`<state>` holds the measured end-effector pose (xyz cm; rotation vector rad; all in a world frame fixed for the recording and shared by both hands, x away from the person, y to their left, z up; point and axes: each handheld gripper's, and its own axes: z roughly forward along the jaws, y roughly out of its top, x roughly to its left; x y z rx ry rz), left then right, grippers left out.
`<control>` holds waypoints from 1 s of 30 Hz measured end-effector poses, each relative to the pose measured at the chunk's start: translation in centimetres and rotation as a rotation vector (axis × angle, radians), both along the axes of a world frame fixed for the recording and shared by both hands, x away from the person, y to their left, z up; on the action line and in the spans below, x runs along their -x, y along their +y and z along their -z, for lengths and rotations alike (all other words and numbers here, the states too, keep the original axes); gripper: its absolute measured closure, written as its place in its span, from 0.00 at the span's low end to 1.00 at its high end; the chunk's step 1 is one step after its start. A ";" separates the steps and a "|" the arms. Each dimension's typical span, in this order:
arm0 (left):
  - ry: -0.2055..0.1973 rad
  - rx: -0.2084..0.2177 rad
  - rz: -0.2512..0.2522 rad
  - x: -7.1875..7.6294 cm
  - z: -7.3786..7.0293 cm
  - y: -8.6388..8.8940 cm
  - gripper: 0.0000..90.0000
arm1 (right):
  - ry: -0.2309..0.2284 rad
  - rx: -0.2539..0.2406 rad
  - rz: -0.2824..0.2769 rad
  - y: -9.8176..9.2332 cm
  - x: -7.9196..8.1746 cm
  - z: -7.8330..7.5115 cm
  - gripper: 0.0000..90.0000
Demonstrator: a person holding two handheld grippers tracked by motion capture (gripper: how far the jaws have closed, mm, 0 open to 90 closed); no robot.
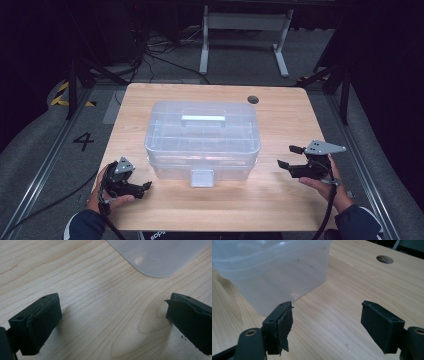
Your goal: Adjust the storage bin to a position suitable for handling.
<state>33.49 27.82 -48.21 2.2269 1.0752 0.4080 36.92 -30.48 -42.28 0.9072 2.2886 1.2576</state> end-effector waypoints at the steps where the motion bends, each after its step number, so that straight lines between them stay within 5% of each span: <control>1: 0.002 0.002 -0.002 0.0 0.0 0.0 0.01 | -0.001 0.005 -0.003 0.2 -0.1 -0.2 0.29; 22: 0.004 0.004 -0.051 0.7 0.0 0.2 0.01 | -0.118 -0.041 -0.071 3.3 -2.7 -6.7 0.33; 30: 0.004 0.012 -0.045 0.7 0.1 0.2 0.01 | -0.128 -0.042 -0.116 5.0 -4.0 -8.0 0.35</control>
